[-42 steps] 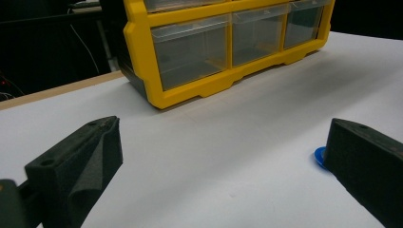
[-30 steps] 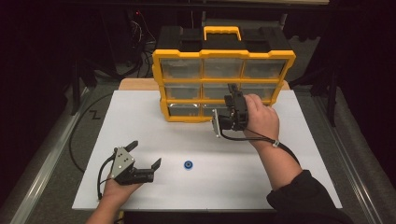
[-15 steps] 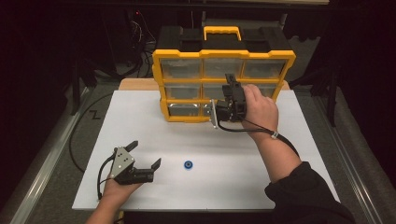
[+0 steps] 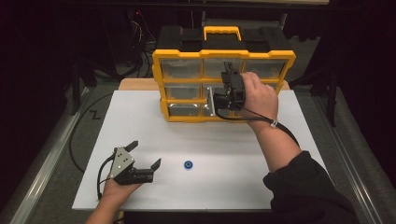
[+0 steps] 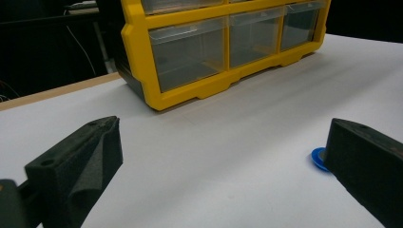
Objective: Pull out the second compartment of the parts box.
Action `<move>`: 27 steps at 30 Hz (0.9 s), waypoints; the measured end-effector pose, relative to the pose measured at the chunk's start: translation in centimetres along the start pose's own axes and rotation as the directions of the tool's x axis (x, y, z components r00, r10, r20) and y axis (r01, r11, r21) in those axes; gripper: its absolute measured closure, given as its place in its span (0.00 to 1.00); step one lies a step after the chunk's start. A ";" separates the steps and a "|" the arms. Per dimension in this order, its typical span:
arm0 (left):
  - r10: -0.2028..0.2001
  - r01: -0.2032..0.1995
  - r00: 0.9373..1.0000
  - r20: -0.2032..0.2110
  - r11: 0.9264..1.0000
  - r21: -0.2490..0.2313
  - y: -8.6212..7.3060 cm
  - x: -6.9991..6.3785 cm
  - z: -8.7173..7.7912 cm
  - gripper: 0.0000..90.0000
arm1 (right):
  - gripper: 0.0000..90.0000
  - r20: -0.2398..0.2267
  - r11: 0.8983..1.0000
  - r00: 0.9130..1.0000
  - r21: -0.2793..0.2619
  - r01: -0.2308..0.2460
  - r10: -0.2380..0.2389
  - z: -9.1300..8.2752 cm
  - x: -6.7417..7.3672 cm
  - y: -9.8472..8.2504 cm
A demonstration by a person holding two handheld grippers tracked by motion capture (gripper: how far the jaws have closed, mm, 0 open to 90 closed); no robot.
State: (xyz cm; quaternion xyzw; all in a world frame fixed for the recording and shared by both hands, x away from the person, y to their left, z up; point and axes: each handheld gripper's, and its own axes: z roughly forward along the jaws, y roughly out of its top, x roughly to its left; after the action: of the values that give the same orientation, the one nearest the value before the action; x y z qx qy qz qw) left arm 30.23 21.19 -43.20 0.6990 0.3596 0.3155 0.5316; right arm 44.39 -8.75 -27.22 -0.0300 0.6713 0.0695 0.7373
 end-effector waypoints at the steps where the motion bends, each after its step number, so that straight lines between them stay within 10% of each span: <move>1: 0.000 0.000 1.000 0.000 1.000 0.000 0.0 0.0 0.0 0.00 | 0.64 0.000 1.000 1.000 0.000 0.003 -0.003 0.1 -0.1 0.1; 27: -0.003 0.003 1.000 0.011 1.000 0.006 -0.1 0.1 0.0 0.00 | 0.85 0.015 0.999 0.999 0.008 0.041 -0.041 1.4 -0.7 0.3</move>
State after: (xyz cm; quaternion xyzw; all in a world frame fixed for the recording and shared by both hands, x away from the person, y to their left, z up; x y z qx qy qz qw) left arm 30.31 21.26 -43.26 0.7017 0.3590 0.3098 0.5318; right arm 45.66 -8.27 -26.37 -0.0401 0.6654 0.0520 0.7436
